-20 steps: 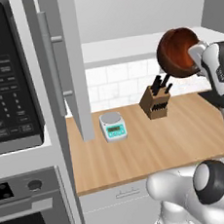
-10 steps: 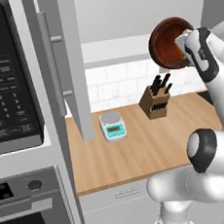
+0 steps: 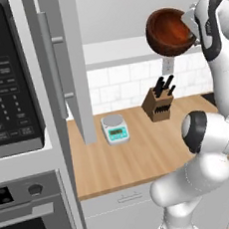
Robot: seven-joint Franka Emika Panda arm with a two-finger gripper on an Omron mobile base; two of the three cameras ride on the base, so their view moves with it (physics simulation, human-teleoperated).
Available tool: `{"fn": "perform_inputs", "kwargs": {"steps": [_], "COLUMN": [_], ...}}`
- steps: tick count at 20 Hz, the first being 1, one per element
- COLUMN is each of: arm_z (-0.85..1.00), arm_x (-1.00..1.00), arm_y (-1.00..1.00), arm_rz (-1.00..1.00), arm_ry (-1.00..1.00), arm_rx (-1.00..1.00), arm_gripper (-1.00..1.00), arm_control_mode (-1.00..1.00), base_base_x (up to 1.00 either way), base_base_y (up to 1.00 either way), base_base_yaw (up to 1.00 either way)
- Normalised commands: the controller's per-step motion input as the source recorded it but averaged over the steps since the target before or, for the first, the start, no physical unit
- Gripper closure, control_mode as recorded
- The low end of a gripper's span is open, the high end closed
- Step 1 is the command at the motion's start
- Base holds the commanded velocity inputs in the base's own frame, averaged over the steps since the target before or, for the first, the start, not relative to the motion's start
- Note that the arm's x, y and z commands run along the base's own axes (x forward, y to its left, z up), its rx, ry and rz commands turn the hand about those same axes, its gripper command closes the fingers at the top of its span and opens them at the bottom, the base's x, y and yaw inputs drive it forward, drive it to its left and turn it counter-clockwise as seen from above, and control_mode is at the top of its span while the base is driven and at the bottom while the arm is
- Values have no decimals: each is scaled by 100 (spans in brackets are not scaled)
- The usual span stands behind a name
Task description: Pick up the bowls on the counter and stack them on top of one another in the open cabinet. Place the smaller bowl on top of the larger bowl.
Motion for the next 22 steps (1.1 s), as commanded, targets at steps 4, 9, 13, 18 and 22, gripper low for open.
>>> {"fn": "perform_inputs", "kwargs": {"steps": [4,9,13,18,22], "arm_z": [2,-31,-32,-2,4], "arm_x": [51,94,96,5,-78], "arm_y": [9,20,14,0,0], "arm_rz": [-7,-10,-12,-1,0], "arm_ry": [0,0,0,-1,-22], "arm_rx": [0,-3,0,0,0], "arm_gripper": [100,100,-100,-100,-100], "arm_control_mode": [-100,-100,-100,-100,-100], "base_base_x": [0,0,0,0,0], "base_base_y": [0,0,0,0,0], "base_base_yaw": [0,0,0,0,0]}}
